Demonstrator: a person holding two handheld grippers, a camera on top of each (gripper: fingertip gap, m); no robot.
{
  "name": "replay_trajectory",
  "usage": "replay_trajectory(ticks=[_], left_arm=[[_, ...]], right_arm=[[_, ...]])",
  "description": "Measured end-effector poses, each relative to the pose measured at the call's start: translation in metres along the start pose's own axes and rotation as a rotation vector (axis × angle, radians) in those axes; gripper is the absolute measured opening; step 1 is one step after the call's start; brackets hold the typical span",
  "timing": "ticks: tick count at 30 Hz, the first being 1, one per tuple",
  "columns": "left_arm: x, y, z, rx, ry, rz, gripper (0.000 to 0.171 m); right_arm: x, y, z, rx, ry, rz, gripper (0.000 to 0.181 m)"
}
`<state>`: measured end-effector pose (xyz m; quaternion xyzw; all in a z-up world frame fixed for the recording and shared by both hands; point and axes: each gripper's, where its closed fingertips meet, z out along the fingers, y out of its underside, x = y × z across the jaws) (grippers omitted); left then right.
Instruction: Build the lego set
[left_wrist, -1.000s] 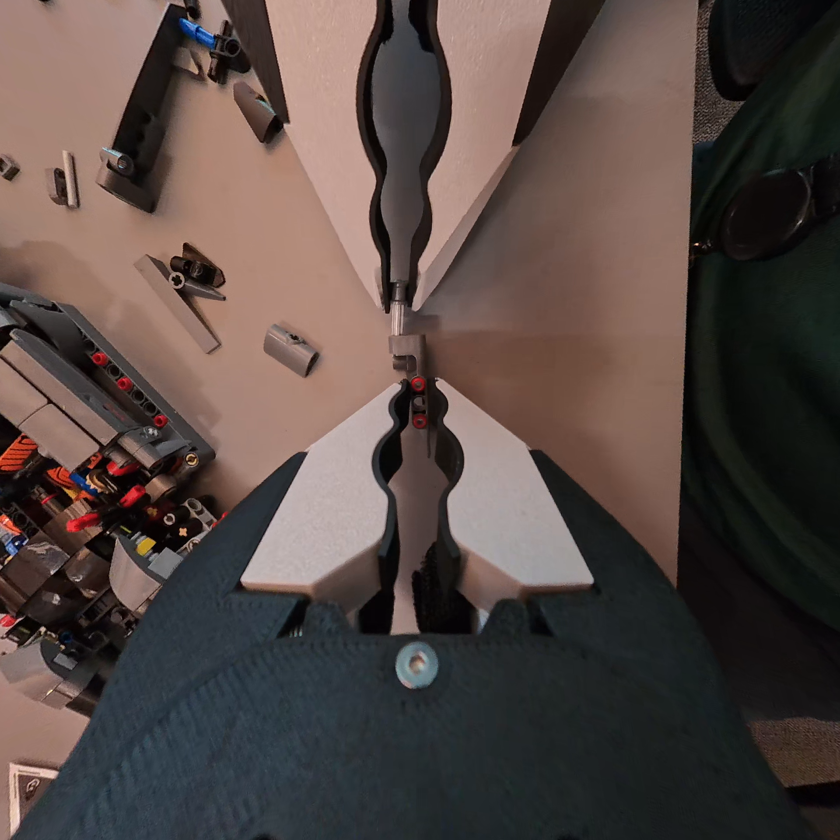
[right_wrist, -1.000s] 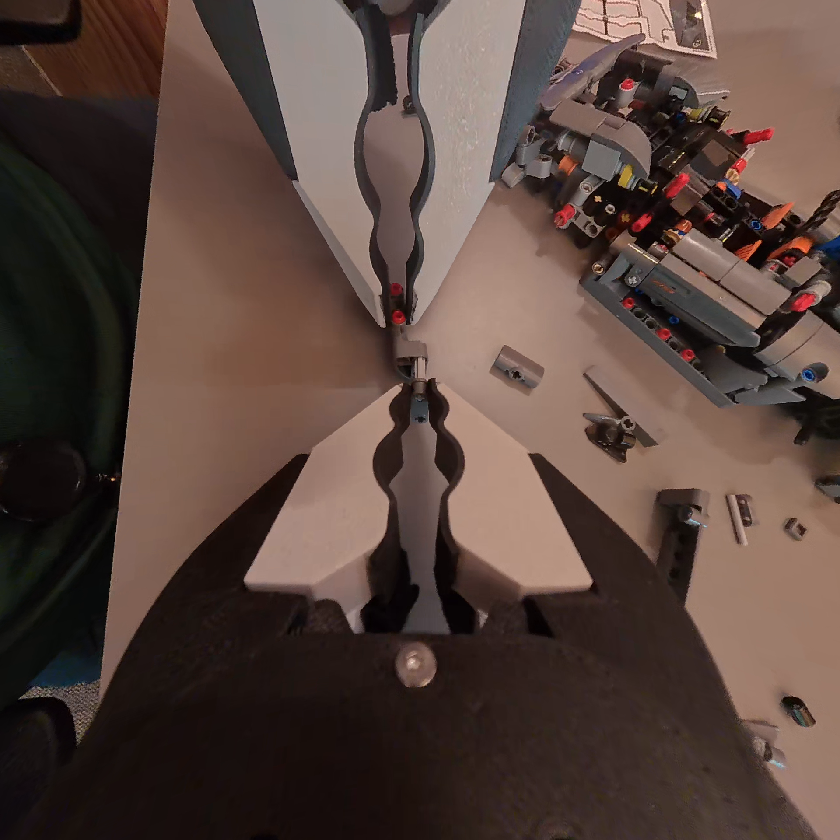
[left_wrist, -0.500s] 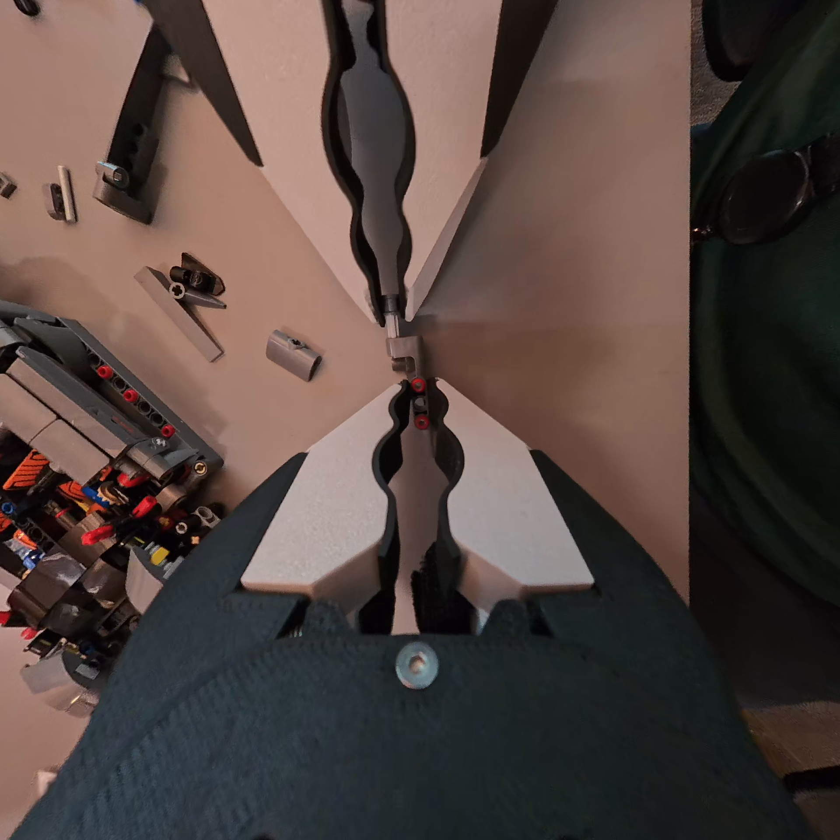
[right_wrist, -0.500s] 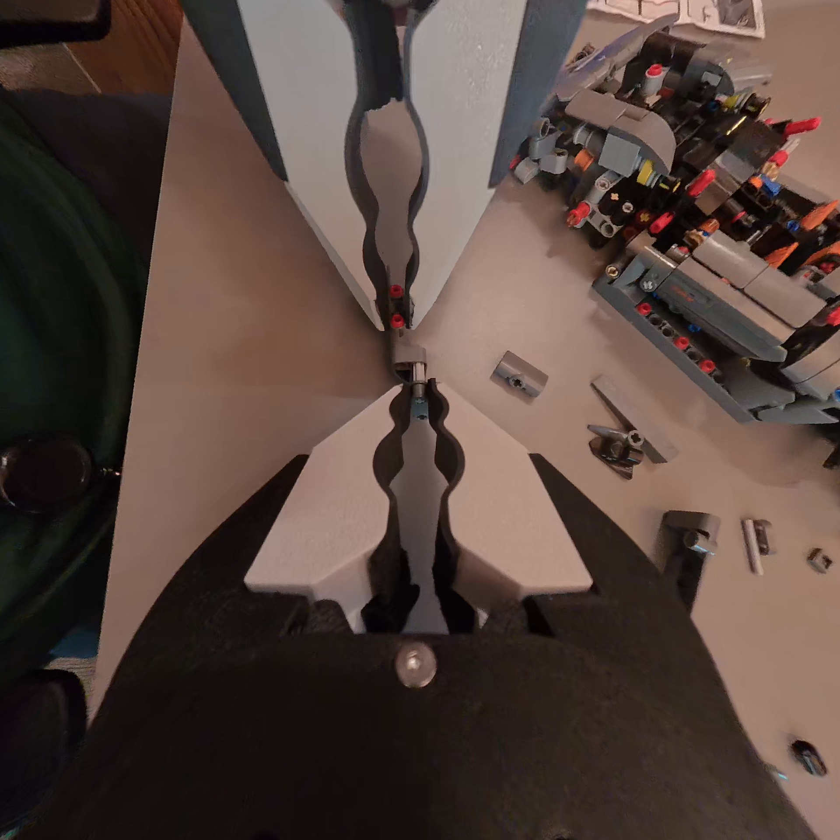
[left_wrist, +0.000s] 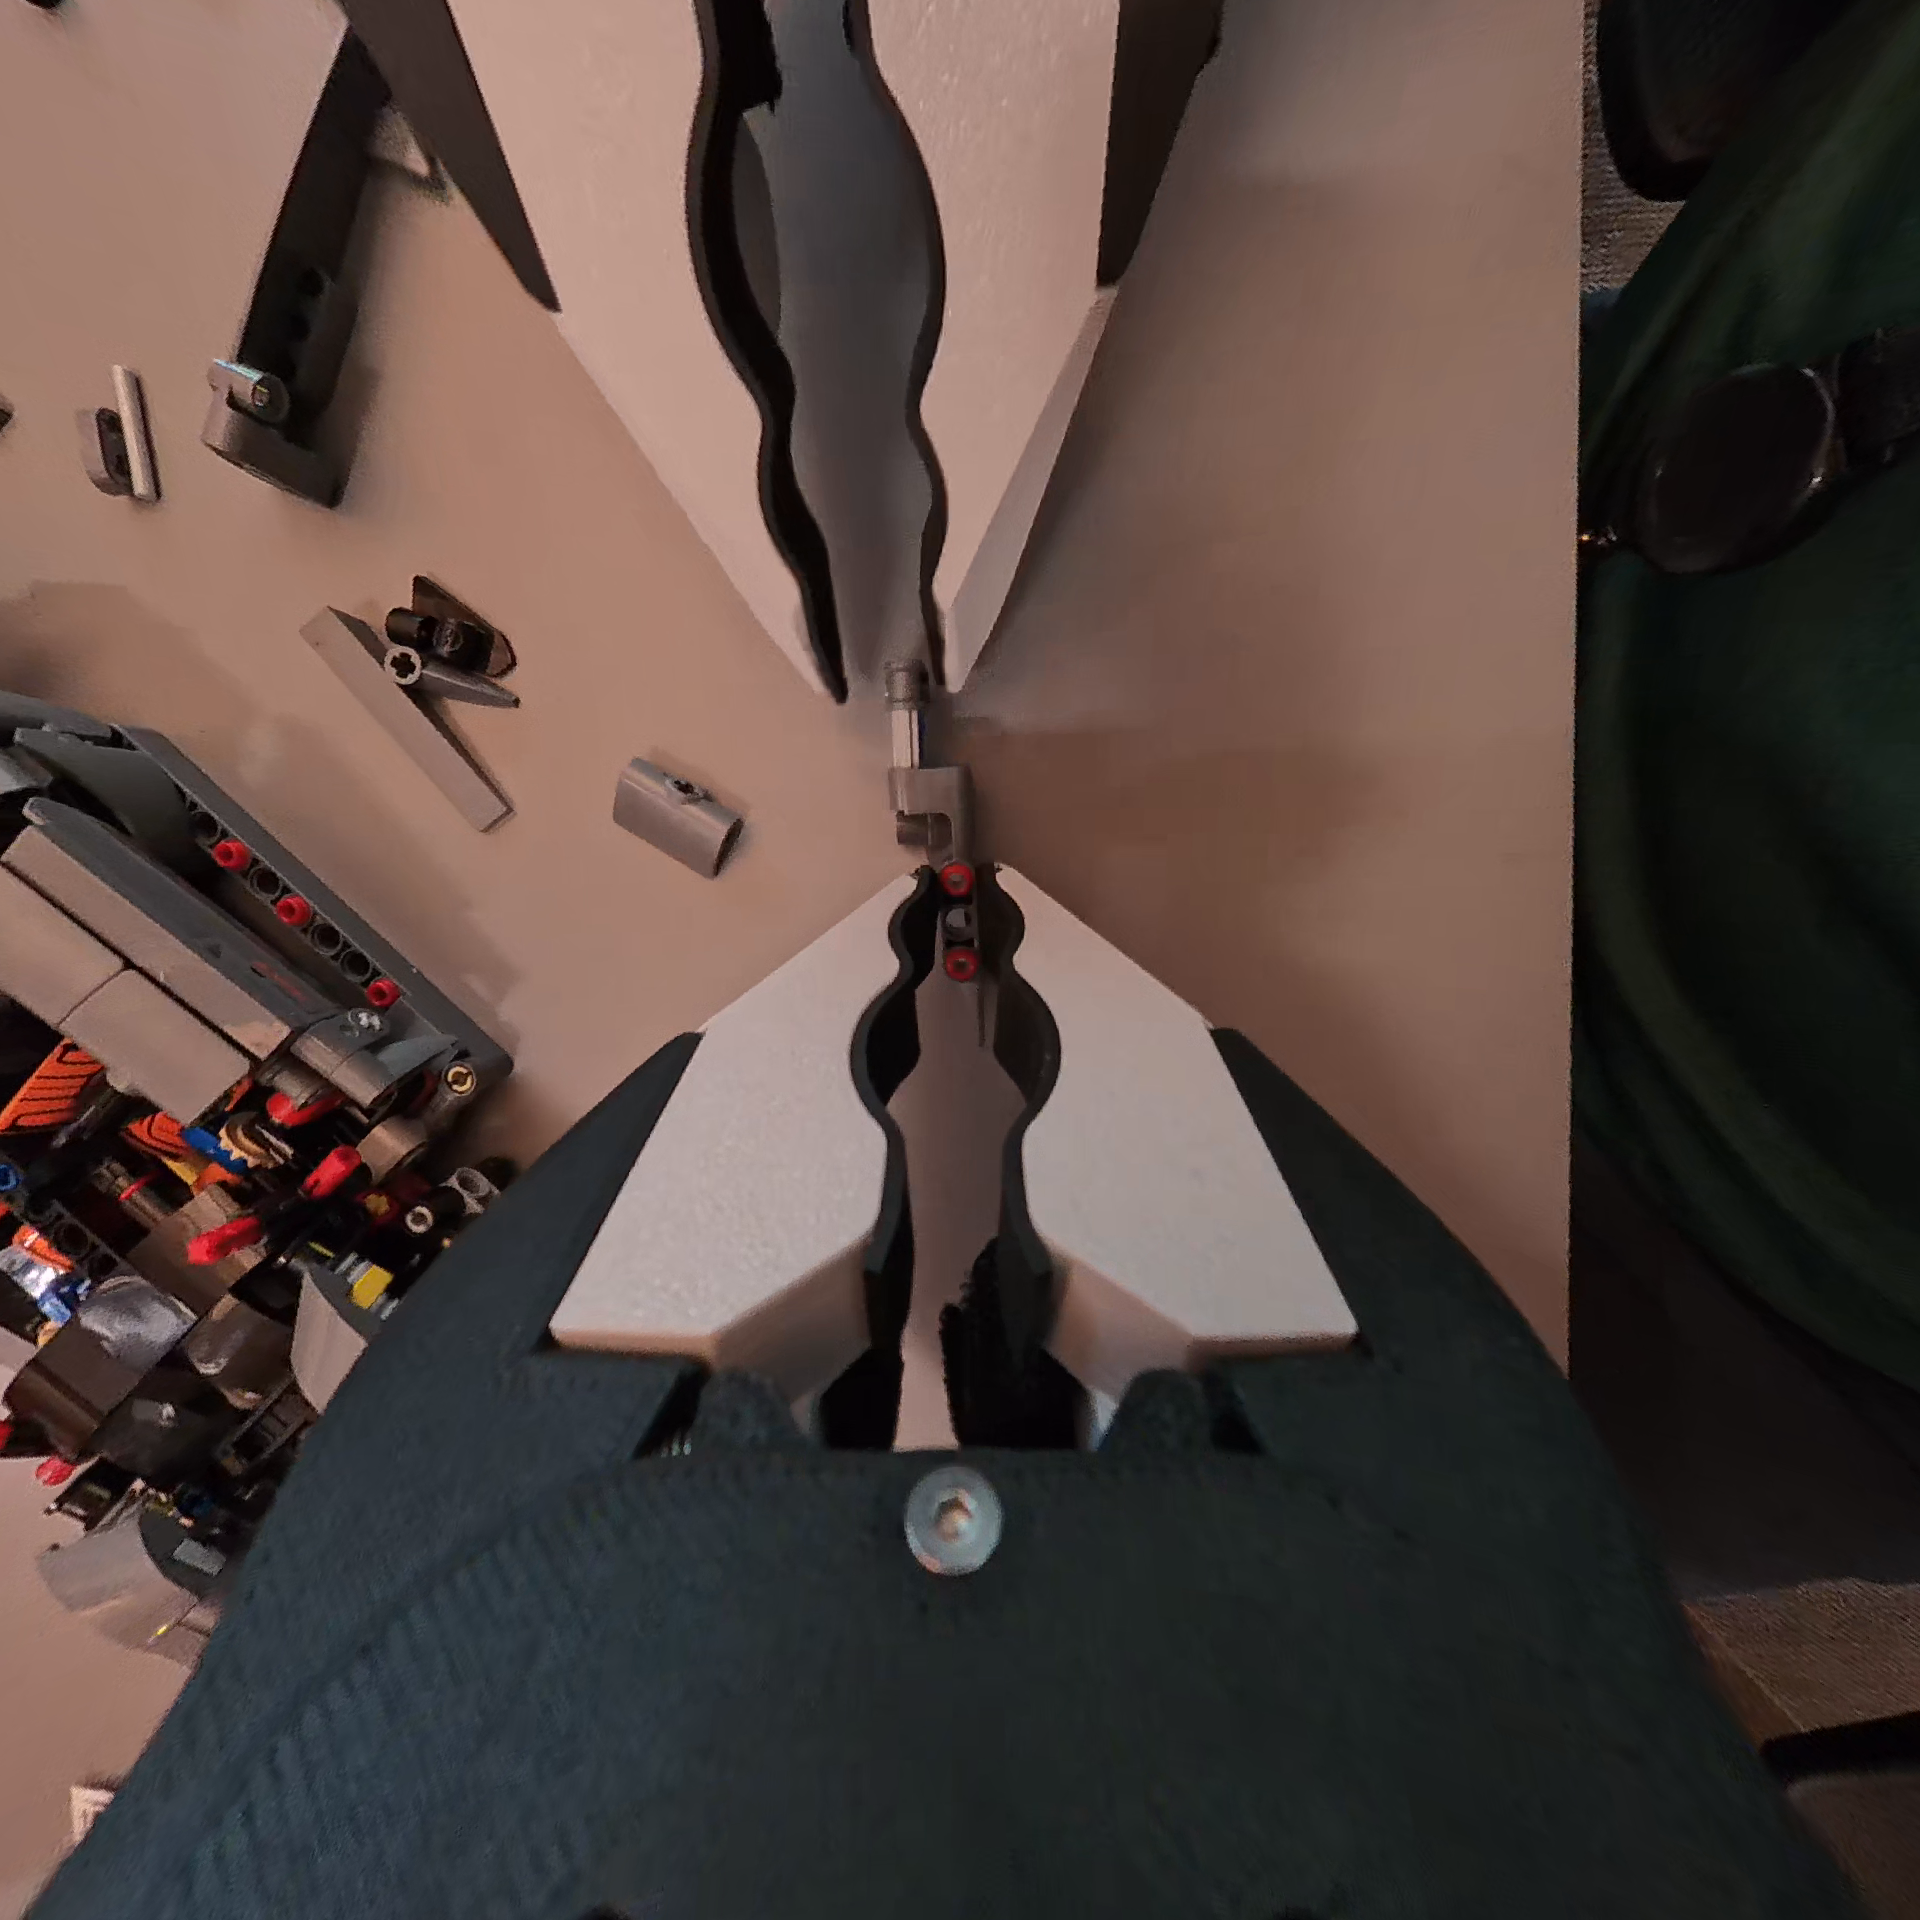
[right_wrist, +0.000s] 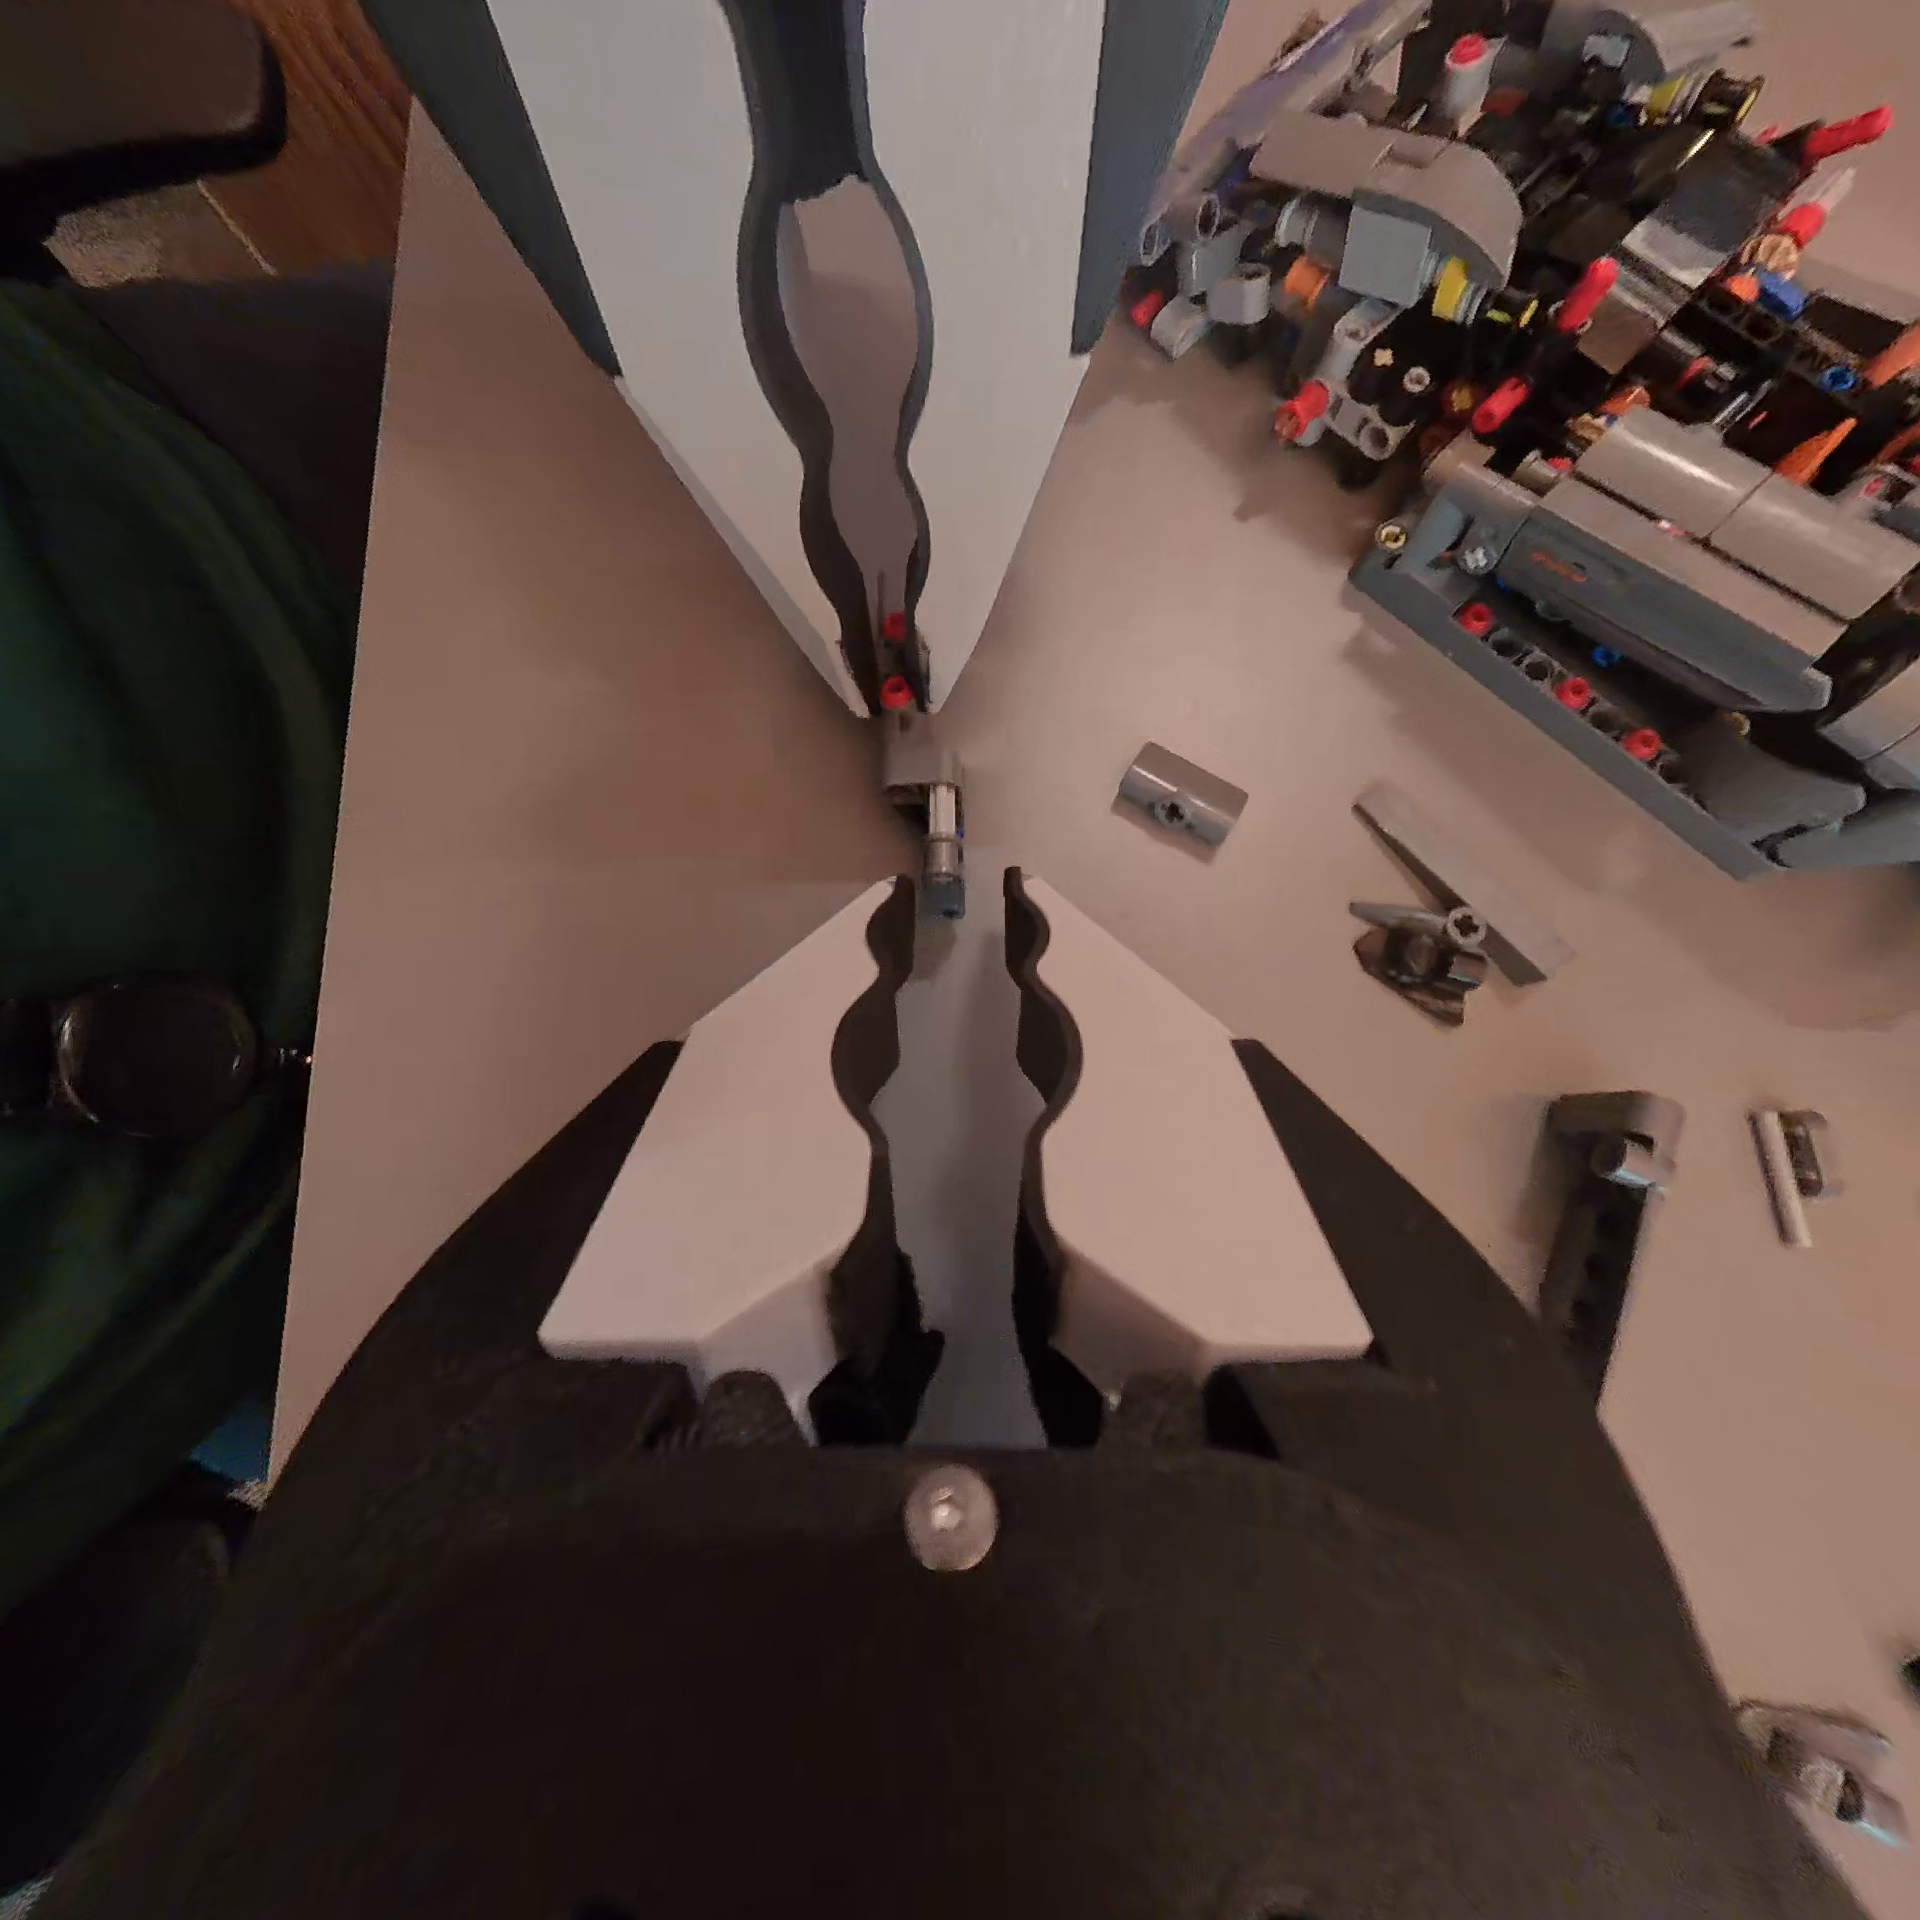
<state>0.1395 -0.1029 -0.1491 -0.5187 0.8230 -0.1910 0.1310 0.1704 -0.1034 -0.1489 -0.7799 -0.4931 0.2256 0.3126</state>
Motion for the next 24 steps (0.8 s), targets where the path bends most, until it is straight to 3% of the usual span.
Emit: replay_trajectory(ticks=[8, 12, 15, 24], left_arm=[[-0.001, -0.005, 0.001, 0.017, 0.010, -0.009, 0.005], [-0.001, -0.001, 0.013, -0.008, -0.014, -0.014, 0.017], [-0.004, -0.004, 0.011, 0.022, -0.032, -0.022, 0.006], [-0.003, -0.003, 0.012, 0.006, -0.050, -0.008, 0.006]], right_arm=[[-0.001, 0.007, 0.010, -0.021, -0.015, 0.003, 0.005], [-0.004, 0.005, 0.012, -0.007, -0.028, 0.010, 0.005], [-0.002, 0.005, 0.011, 0.001, -0.020, 0.023, 0.005], [-0.003, 0.005, 0.011, 0.002, -0.007, 0.002, 0.005]])
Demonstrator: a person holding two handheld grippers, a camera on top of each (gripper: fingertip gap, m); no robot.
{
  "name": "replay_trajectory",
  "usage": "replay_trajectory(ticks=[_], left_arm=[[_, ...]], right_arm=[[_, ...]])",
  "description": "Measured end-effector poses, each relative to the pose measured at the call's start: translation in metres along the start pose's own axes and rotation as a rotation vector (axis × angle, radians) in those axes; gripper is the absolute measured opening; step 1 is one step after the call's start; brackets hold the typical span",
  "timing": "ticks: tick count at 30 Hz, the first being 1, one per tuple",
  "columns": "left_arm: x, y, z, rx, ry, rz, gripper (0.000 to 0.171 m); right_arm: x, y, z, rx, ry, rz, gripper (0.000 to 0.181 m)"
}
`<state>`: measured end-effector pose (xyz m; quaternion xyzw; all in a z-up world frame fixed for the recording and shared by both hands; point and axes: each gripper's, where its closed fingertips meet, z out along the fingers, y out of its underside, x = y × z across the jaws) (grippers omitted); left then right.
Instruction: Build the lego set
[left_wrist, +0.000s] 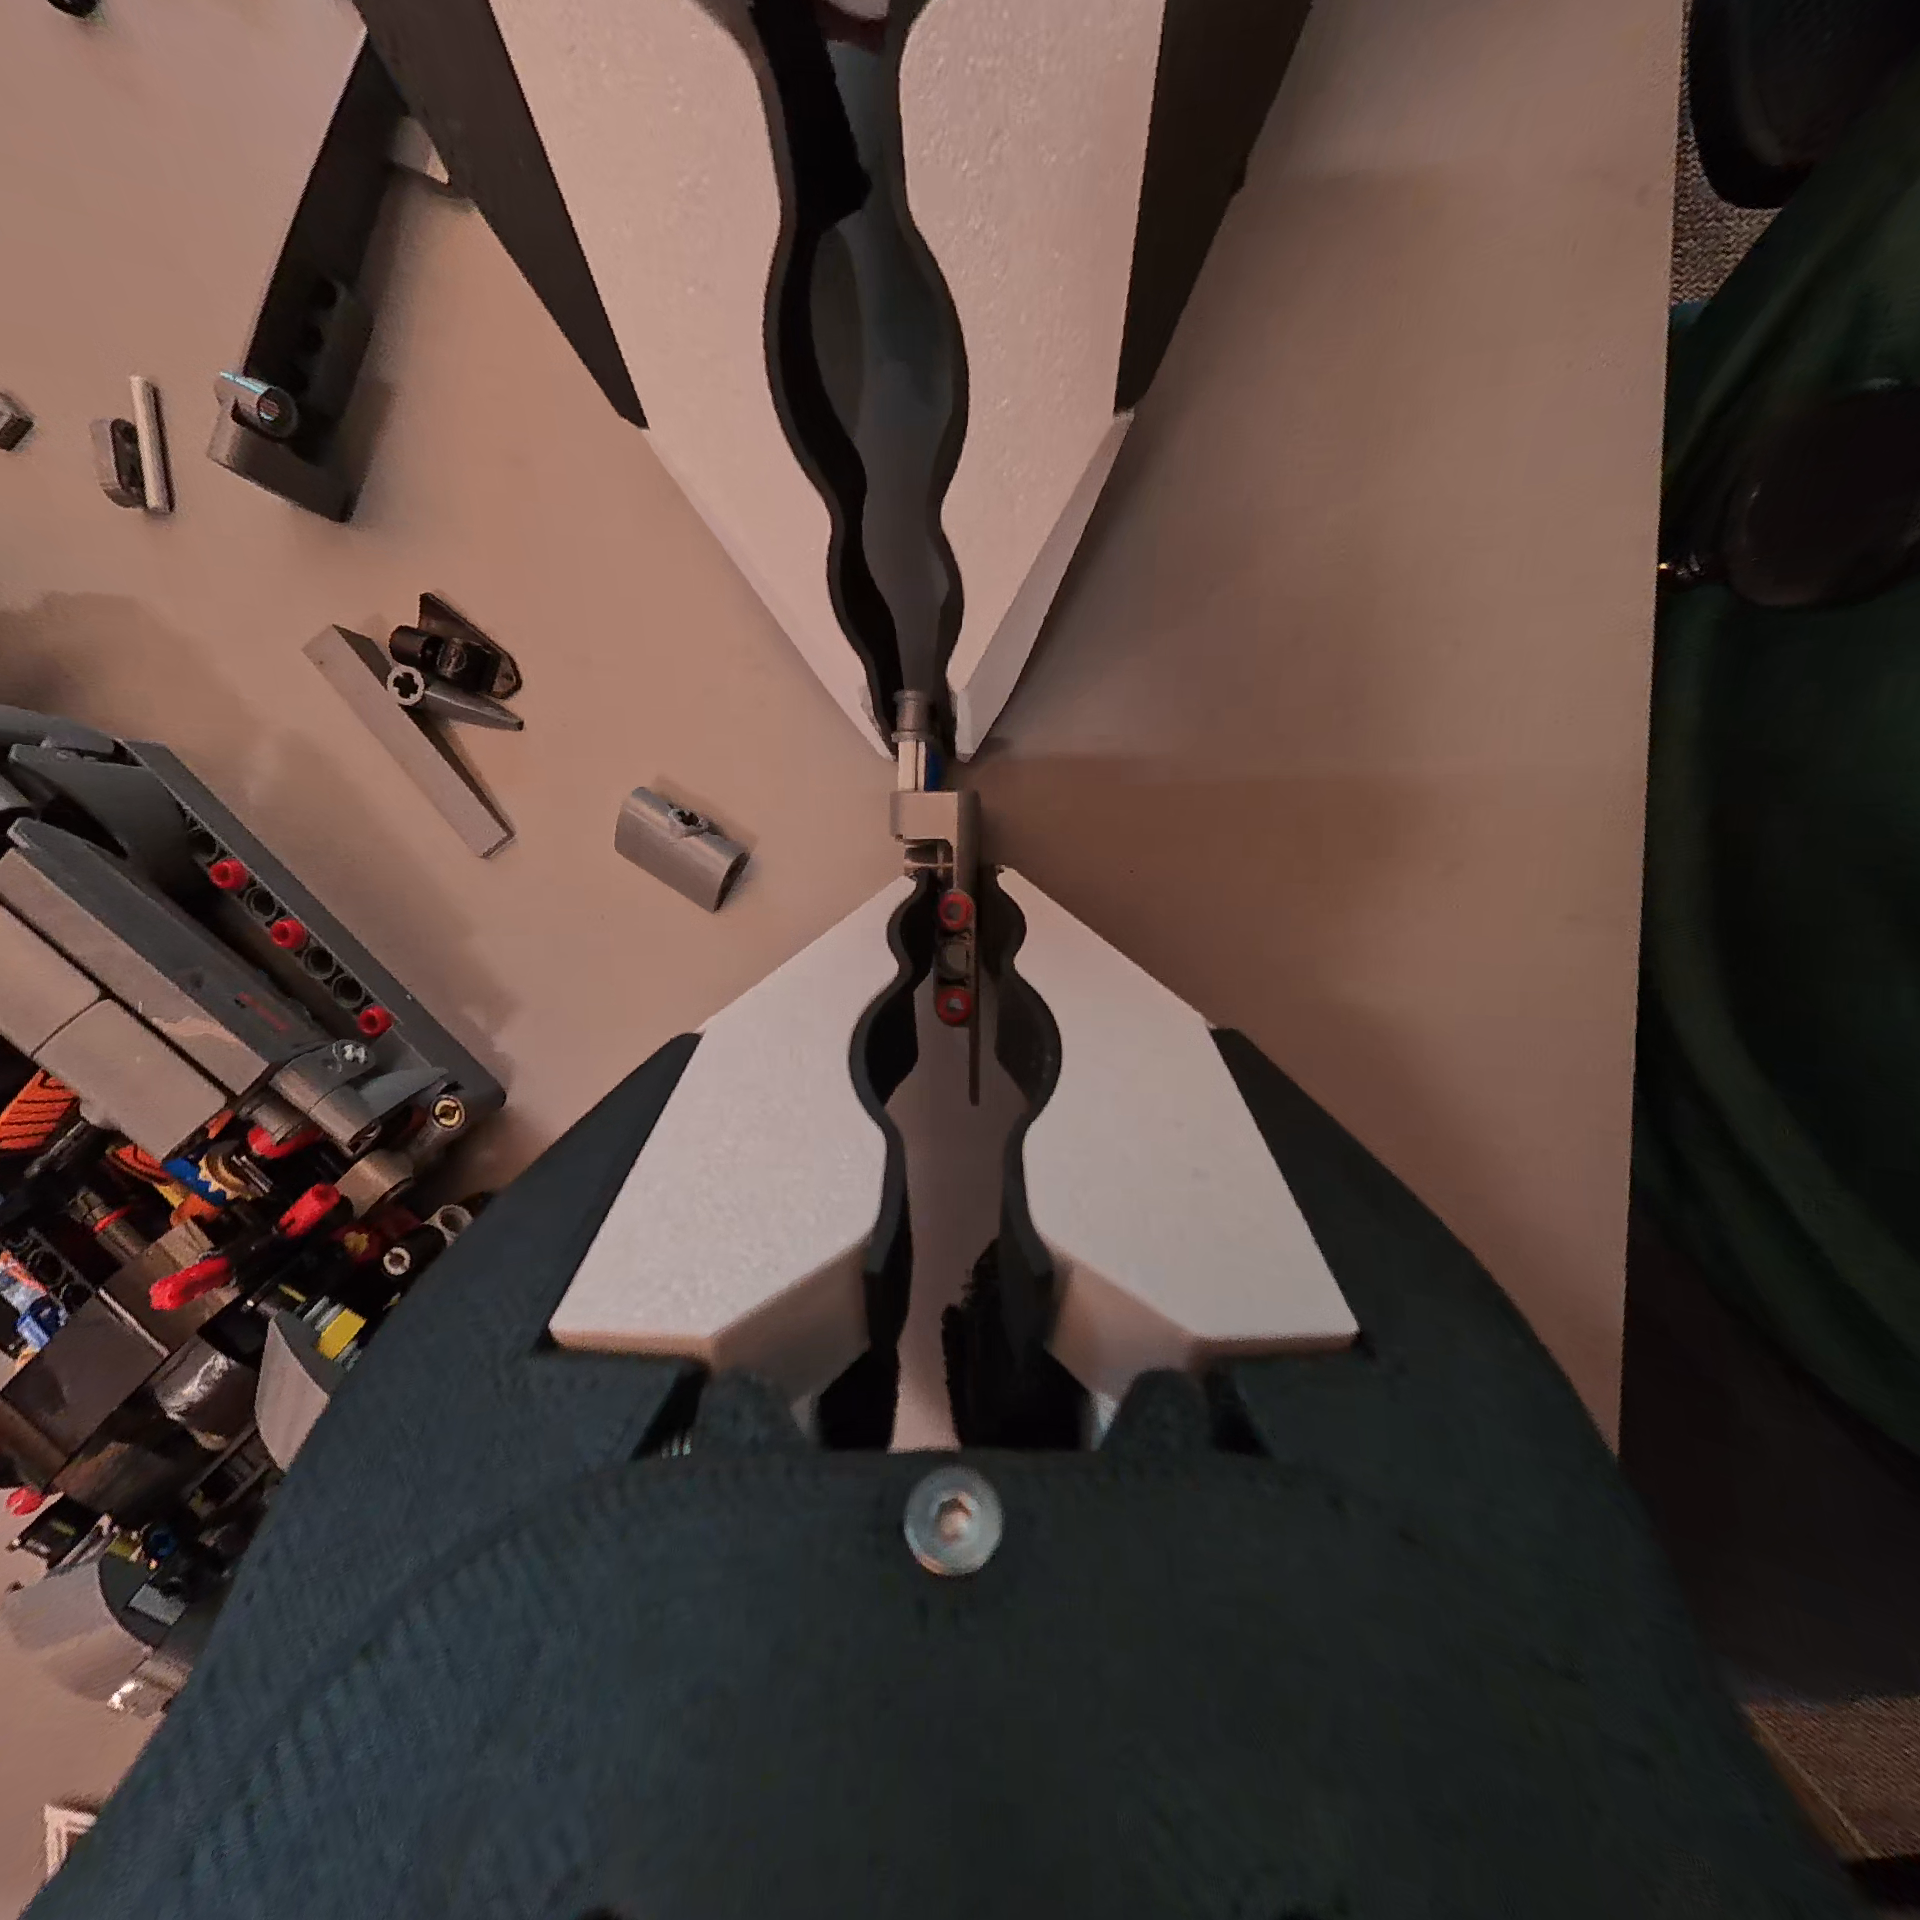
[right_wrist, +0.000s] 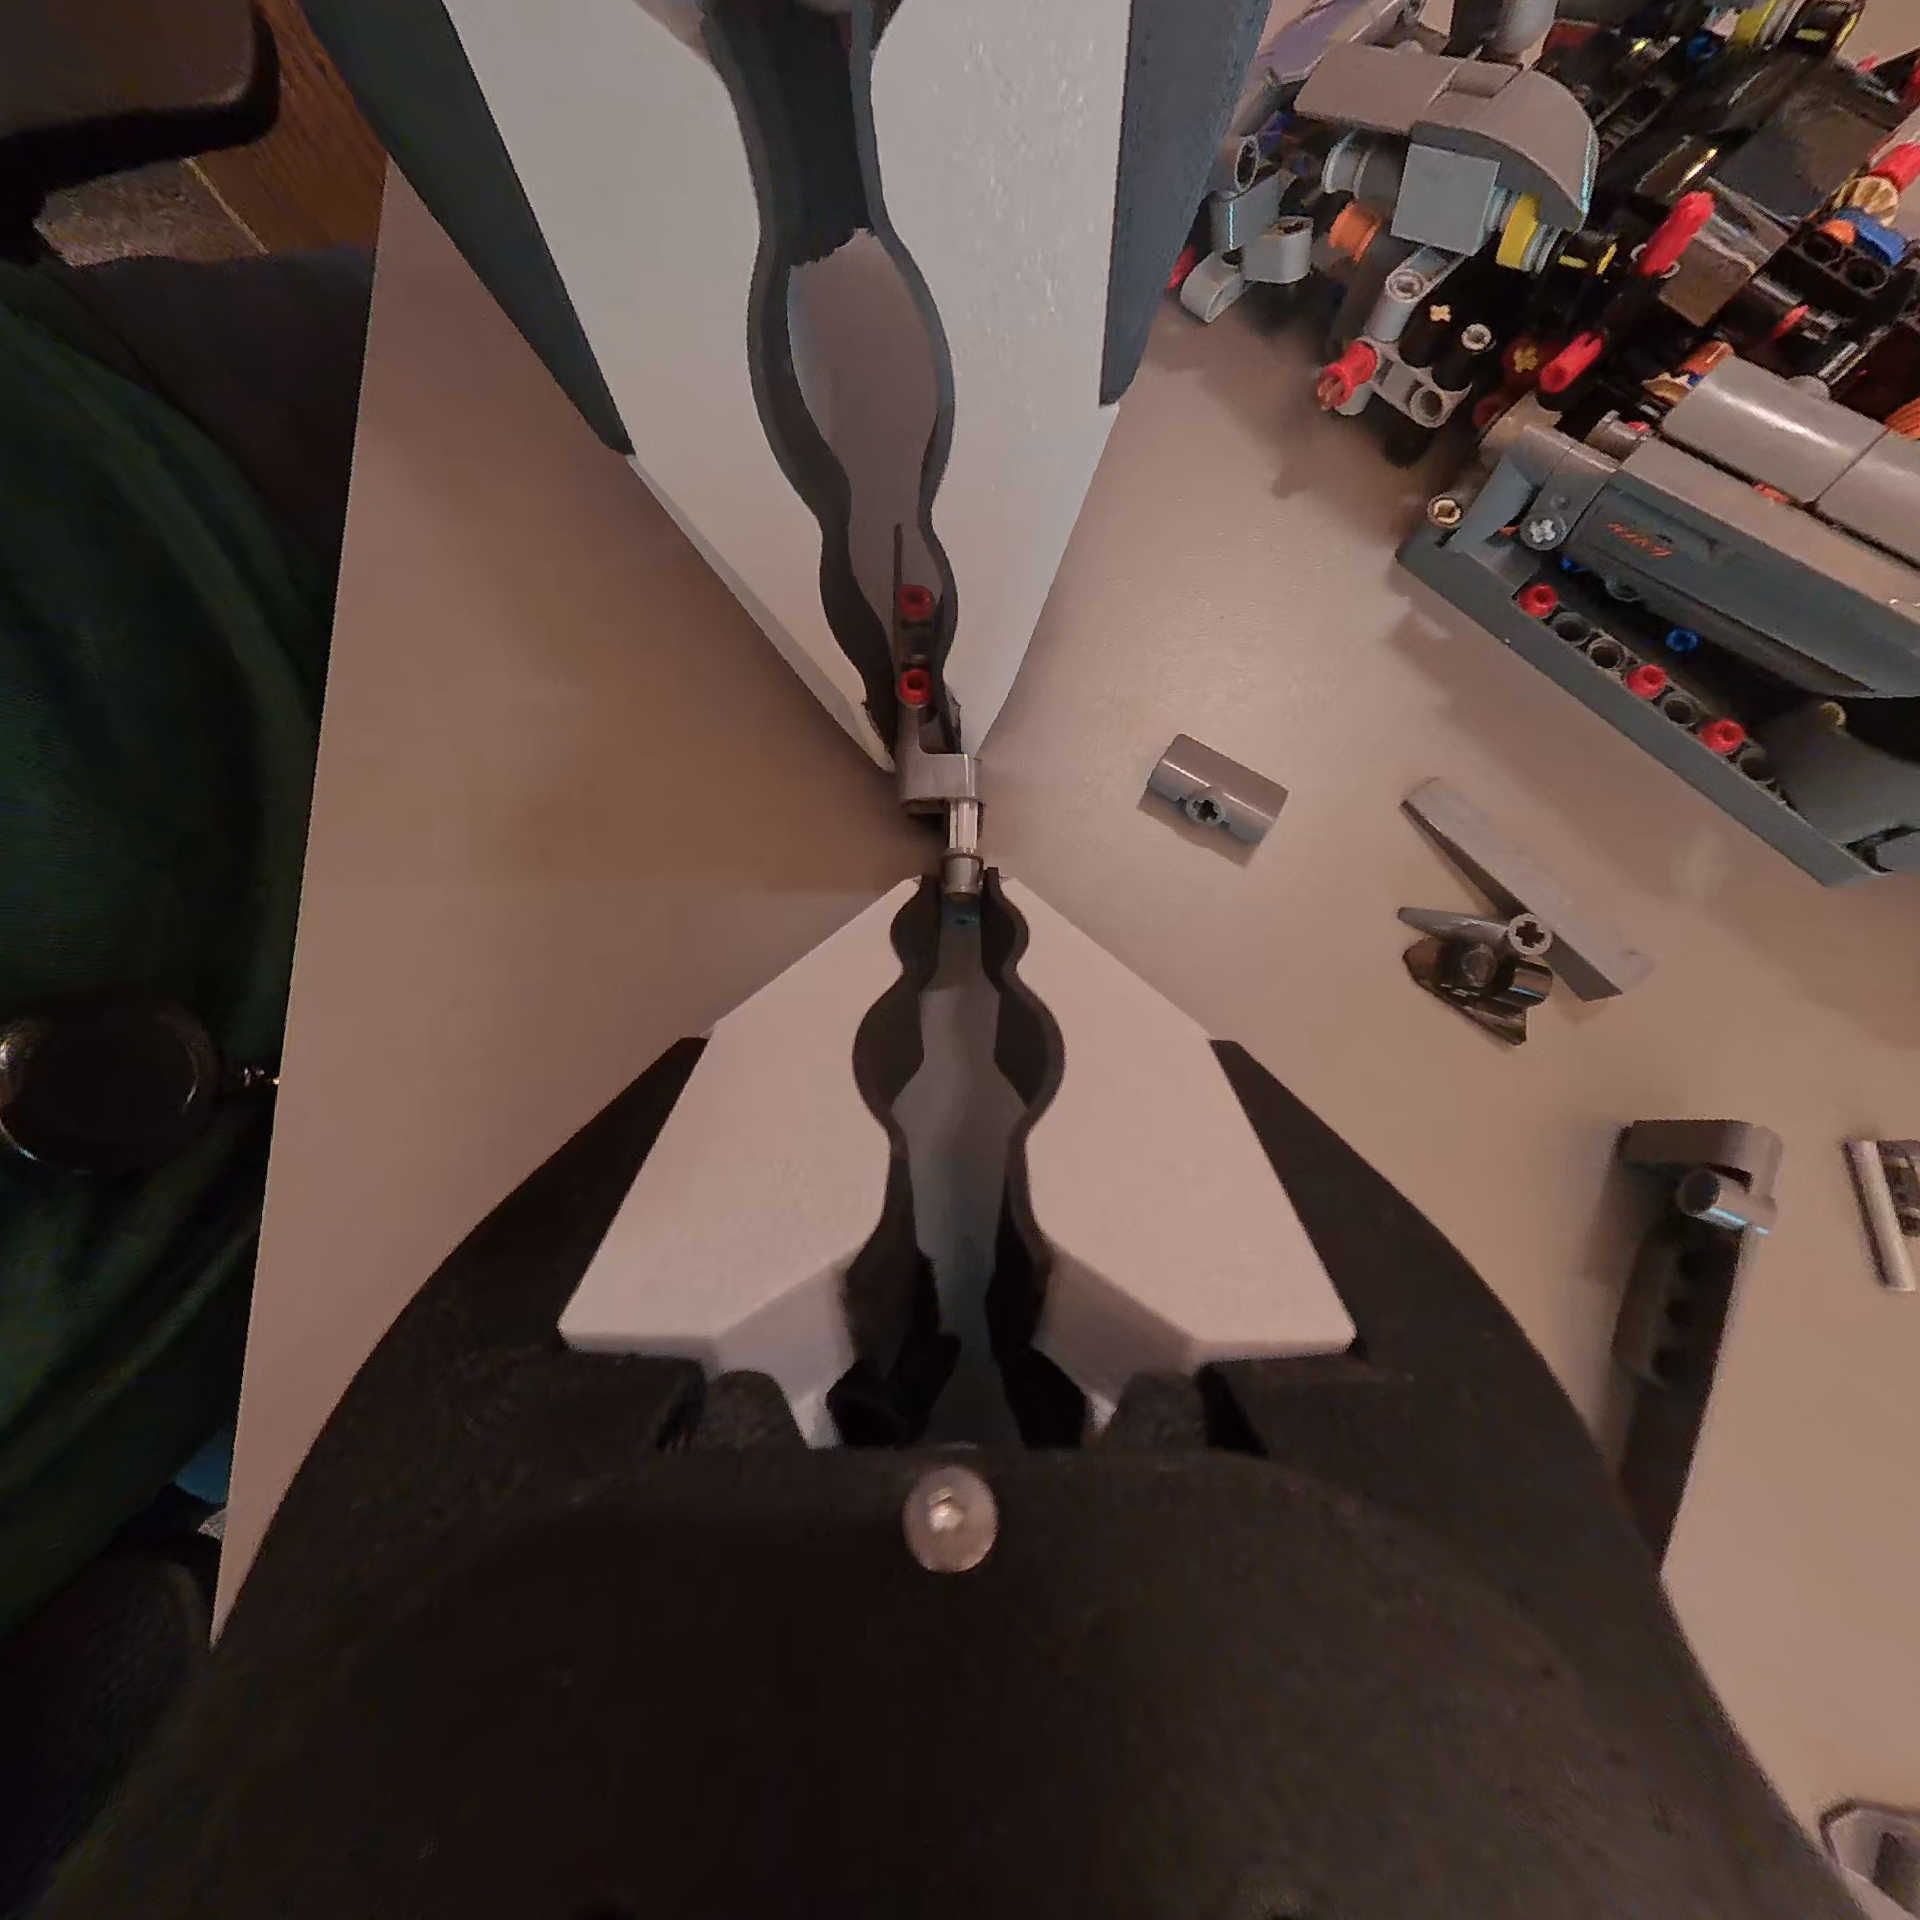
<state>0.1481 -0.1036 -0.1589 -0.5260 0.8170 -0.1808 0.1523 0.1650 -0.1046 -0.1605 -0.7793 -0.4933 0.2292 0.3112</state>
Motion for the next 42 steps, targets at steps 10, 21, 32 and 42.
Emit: replay_trajectory(ticks=[10, 21, 32, 42], left_arm=[[0.000, 0.001, -0.001, -0.029, 0.013, 0.040, 0.005], [0.003, -0.001, 0.000, -0.033, 0.033, 0.073, 0.005], [-0.009, -0.030, -0.036, 0.317, 0.113, -0.147, 0.006], [-0.021, -0.061, -0.068, 0.650, 0.266, -0.412, 0.006]], right_arm=[[0.000, -0.001, 0.001, -0.011, -0.007, -0.029, 0.004], [-0.003, -0.004, 0.005, 0.001, -0.035, -0.007, 0.005], [0.011, -0.037, -0.041, 0.266, 0.051, 0.051, 0.026], [0.021, -0.055, -0.059, 0.373, 0.353, -0.027, 0.029]])
